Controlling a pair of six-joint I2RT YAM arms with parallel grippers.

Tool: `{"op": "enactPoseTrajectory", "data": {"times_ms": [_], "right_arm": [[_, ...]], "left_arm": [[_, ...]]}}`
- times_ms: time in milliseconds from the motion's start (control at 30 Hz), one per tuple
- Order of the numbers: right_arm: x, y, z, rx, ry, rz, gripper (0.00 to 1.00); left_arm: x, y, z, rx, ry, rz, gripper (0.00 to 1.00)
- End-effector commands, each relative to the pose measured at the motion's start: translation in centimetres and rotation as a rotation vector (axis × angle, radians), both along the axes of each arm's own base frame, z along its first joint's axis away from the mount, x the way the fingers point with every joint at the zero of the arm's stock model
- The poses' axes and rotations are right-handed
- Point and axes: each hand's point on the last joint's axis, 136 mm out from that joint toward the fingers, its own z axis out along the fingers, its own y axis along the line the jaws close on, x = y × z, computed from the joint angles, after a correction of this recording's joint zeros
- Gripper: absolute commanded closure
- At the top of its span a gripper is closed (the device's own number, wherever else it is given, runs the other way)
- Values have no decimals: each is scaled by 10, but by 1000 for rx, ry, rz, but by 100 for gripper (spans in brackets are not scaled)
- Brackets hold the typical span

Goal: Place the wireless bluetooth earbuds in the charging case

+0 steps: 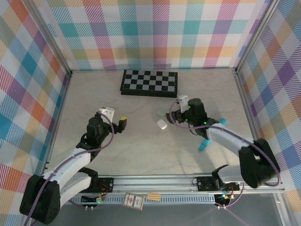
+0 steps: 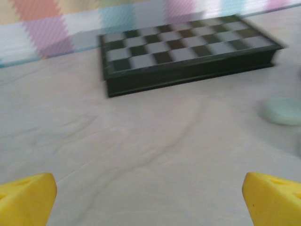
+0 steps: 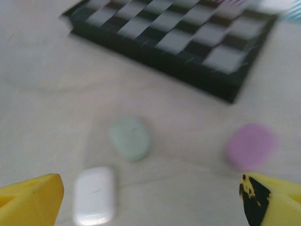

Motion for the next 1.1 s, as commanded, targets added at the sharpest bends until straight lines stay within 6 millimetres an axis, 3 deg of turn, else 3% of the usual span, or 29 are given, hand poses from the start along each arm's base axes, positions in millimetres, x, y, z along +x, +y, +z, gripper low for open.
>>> {"op": "enactPoseTrajectory", "data": {"times_ms": [0, 133, 300, 500, 567, 733, 867, 1067], "right_arm": [[13, -59, 19, -56, -178, -182, 1], [12, -109, 5, -131, -229, -280, 1], [17, -141, -12, 22, -230, -366, 1], [35, -148, -47, 47, -185, -378, 1], [40, -151, -57, 58, -170, -382, 1], [48, -160, -61, 76, -106, -417, 1], [48, -161, -62, 73, -106, -419, 1], [48, -161, -62, 73, -108, -418, 1]], "left_arm": [[9, 35, -12, 2, -33, 156, 0], [16, 41, -27, -3, -28, 159, 0], [34, 51, -30, -2, -46, 200, 0], [63, 57, -36, -88, -22, 210, 0], [68, 59, -49, -87, 5, 224, 0], [76, 61, -67, -81, 54, 232, 0], [80, 72, -68, -107, 65, 285, 0], [80, 72, -68, -105, 67, 285, 0]]}}
